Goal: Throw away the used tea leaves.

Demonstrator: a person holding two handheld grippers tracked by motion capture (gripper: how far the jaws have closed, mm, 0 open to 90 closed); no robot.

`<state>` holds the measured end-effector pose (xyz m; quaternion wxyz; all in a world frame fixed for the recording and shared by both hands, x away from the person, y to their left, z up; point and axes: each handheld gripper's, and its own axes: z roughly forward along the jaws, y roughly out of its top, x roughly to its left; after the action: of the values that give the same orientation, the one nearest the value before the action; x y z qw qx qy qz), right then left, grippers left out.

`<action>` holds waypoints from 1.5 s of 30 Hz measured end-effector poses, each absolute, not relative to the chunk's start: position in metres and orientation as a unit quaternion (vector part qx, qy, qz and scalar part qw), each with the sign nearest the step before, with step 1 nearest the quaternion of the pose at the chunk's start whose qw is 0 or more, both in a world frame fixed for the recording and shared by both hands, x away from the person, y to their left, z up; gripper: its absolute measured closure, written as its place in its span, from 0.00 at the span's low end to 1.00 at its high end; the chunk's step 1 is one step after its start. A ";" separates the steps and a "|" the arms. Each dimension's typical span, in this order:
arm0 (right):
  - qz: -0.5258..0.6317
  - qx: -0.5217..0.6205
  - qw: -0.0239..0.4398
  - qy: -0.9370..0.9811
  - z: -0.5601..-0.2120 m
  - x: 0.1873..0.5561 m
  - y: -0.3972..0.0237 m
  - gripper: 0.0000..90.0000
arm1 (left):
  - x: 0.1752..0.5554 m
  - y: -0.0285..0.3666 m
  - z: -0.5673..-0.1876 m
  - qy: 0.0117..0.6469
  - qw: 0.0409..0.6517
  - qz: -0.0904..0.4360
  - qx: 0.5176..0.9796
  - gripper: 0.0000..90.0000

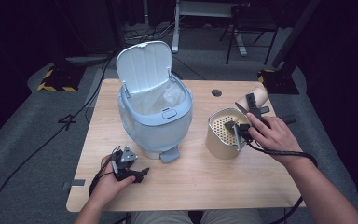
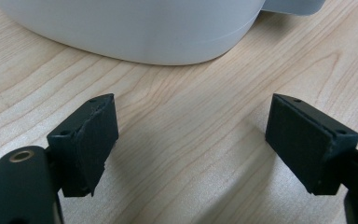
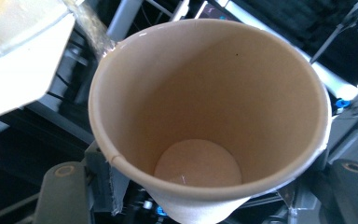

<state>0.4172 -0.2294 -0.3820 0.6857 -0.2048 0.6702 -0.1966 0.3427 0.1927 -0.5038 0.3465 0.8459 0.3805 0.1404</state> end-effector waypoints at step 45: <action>0.186 0.151 0.550 0.800 -0.334 0.420 -0.257 0.32 | 0.351 0.191 -0.504 0.379 0.346 0.139 0.847 0.18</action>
<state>0.4199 -0.2570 -0.3337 0.5496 0.1510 0.8003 0.1863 0.3505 0.1913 -0.5039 0.3463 0.8471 0.3786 0.1387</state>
